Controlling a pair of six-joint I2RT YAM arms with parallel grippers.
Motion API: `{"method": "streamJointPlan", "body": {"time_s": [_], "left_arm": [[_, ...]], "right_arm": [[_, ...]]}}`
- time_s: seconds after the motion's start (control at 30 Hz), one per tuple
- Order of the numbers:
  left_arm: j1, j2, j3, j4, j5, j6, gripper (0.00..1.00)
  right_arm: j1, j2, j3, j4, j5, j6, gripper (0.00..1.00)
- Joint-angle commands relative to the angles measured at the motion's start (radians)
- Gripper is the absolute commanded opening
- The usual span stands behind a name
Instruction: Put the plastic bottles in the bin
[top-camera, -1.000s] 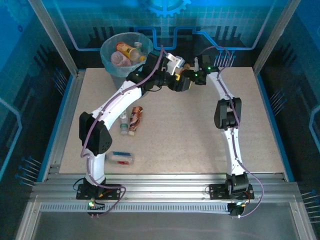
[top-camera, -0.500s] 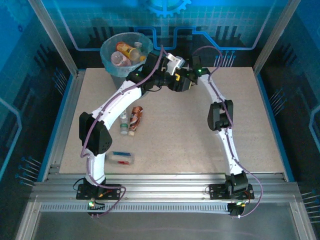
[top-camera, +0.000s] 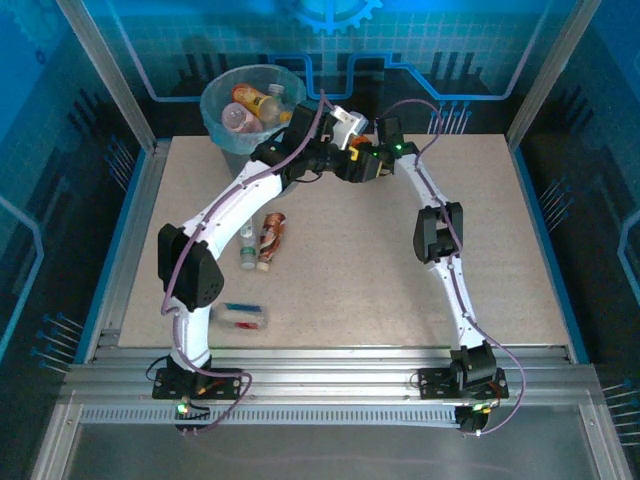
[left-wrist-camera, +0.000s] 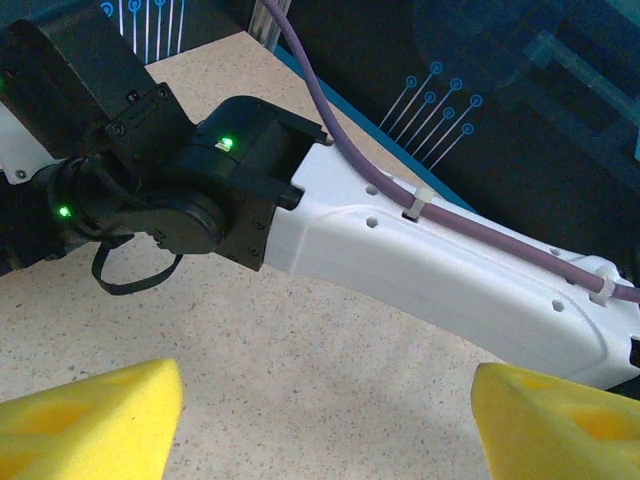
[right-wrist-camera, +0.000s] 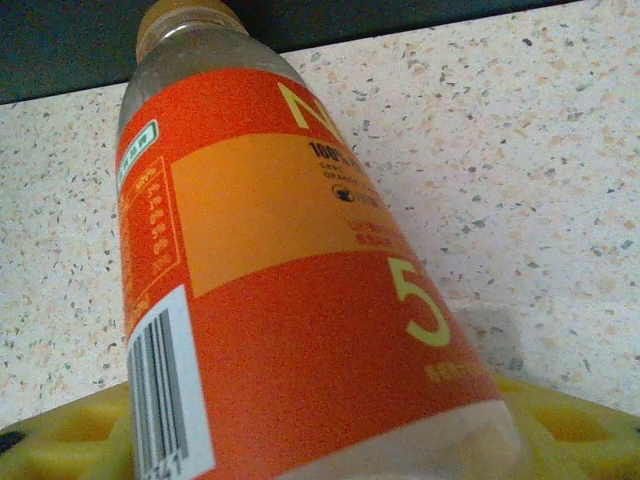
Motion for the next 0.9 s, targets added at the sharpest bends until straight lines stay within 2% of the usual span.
{"method": "streamJointPlan", "body": {"time_s": [0.0,0.13,0.33,0.53,0.87], "left_arm": [[0.005,-0.01,-0.013,-0.007,0.02,-0.02,0.77],[0.006,-0.017,-0.013,-0.006,0.016,-0.038,0.77],[0.006,-0.055,-0.006,0.003,-0.032,-0.101,0.76],[0.007,-0.156,-0.064,0.046,-0.123,-0.19,0.75],[0.006,-0.394,-0.275,0.146,-0.3,-0.352,0.76]], "right_arm": [[-0.009,-0.027,0.008,0.001,-0.04,-0.047,0.52],[-0.01,-0.099,-0.043,-0.027,-0.063,-0.059,0.48],[-0.004,-0.301,-0.248,0.002,-0.081,-0.075,0.45],[-0.001,-0.548,-0.53,0.054,-0.068,-0.087,0.44],[0.007,-1.092,-1.129,0.21,-0.073,-0.066,0.41]]}}
